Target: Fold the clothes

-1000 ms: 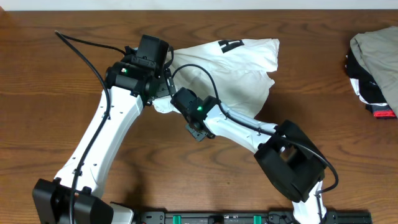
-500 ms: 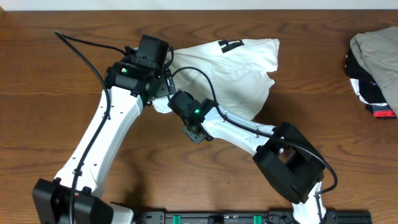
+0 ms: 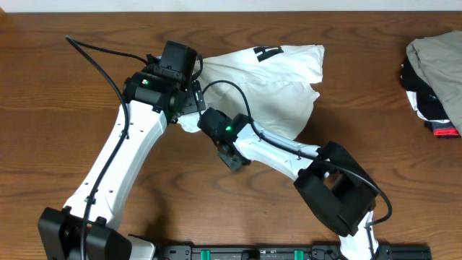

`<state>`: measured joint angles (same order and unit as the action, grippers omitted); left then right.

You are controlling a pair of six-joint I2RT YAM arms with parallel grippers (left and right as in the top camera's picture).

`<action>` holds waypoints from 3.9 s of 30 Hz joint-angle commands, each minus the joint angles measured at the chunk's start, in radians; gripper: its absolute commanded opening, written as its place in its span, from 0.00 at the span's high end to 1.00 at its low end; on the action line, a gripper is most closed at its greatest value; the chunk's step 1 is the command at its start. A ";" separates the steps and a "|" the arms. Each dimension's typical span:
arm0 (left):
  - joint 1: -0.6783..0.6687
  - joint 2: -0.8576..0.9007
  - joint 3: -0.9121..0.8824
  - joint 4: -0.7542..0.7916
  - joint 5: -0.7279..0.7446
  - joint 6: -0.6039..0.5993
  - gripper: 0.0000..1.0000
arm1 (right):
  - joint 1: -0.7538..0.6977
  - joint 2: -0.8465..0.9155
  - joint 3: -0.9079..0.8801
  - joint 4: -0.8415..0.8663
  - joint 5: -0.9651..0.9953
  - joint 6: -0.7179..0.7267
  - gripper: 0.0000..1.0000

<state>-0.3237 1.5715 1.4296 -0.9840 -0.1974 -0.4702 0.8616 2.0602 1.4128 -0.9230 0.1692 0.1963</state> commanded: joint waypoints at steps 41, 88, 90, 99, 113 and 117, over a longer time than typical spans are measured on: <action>-0.002 0.005 -0.008 -0.025 0.003 0.026 0.02 | -0.002 -0.220 0.072 -0.573 -0.180 0.163 0.17; -0.435 -0.023 -0.283 -0.061 0.140 -0.362 0.01 | -0.650 -0.139 0.060 -0.029 -0.331 0.087 0.01; -0.435 -0.023 -0.330 0.000 0.142 -0.351 0.01 | -0.662 -0.139 0.060 -0.026 -0.331 0.087 0.01; -0.447 -0.022 -0.394 0.062 0.145 -0.331 0.00 | -0.678 -0.139 0.060 -0.019 -0.331 0.087 0.01; -0.447 0.143 -0.395 0.119 0.162 -0.324 0.03 | -0.677 -0.139 0.060 -0.051 -0.331 0.075 0.04; -0.447 0.159 -0.395 0.134 0.155 -0.323 0.04 | -0.677 -0.139 0.059 -0.054 -0.331 0.068 0.04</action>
<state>-0.7681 1.7233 1.0397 -0.8536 -0.0299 -0.7891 0.1822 1.9163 1.4712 -0.9749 -0.1608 0.2844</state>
